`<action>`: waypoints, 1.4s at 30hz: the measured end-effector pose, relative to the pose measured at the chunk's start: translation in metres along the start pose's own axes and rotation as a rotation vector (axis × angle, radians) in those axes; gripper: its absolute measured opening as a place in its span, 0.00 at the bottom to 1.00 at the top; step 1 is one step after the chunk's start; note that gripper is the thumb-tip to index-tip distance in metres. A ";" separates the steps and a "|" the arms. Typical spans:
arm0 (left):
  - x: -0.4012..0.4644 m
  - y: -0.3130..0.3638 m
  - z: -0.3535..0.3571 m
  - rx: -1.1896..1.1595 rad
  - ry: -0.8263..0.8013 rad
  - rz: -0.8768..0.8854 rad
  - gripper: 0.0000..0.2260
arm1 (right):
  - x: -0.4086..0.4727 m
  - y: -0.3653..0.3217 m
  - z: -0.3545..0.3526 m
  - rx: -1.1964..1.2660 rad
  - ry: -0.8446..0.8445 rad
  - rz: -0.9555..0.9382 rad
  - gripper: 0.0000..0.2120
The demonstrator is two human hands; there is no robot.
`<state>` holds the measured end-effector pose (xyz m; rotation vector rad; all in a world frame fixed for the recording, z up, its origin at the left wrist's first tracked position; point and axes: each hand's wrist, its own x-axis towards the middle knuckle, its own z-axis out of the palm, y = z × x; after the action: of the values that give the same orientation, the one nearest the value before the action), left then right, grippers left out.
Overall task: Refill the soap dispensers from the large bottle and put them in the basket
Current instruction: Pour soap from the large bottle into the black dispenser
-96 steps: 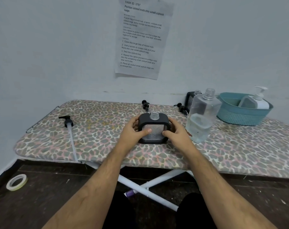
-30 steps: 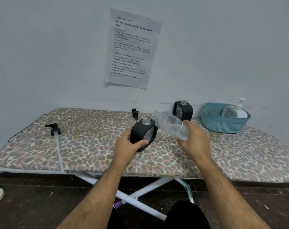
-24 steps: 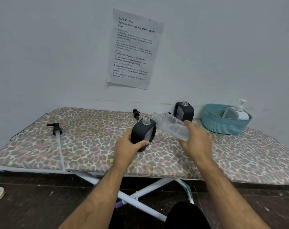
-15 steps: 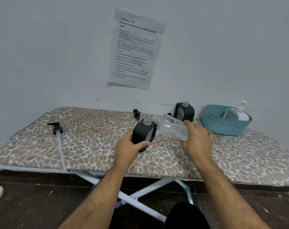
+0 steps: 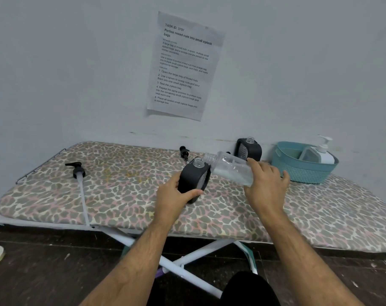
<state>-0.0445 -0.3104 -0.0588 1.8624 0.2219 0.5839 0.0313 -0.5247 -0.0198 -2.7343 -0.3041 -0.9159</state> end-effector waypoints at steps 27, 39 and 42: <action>0.001 -0.002 0.001 0.040 0.007 0.018 0.29 | 0.015 -0.004 -0.017 -0.117 0.019 -0.045 0.34; 0.003 -0.005 0.001 0.052 0.014 0.029 0.27 | 0.022 -0.005 -0.023 -0.171 -0.001 -0.068 0.35; 0.004 -0.005 0.001 0.054 0.013 0.028 0.27 | 0.023 -0.005 -0.024 -0.182 0.013 -0.079 0.35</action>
<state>-0.0401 -0.3079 -0.0631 1.9170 0.2216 0.6146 0.0347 -0.5247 0.0140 -2.8986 -0.3443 -1.0280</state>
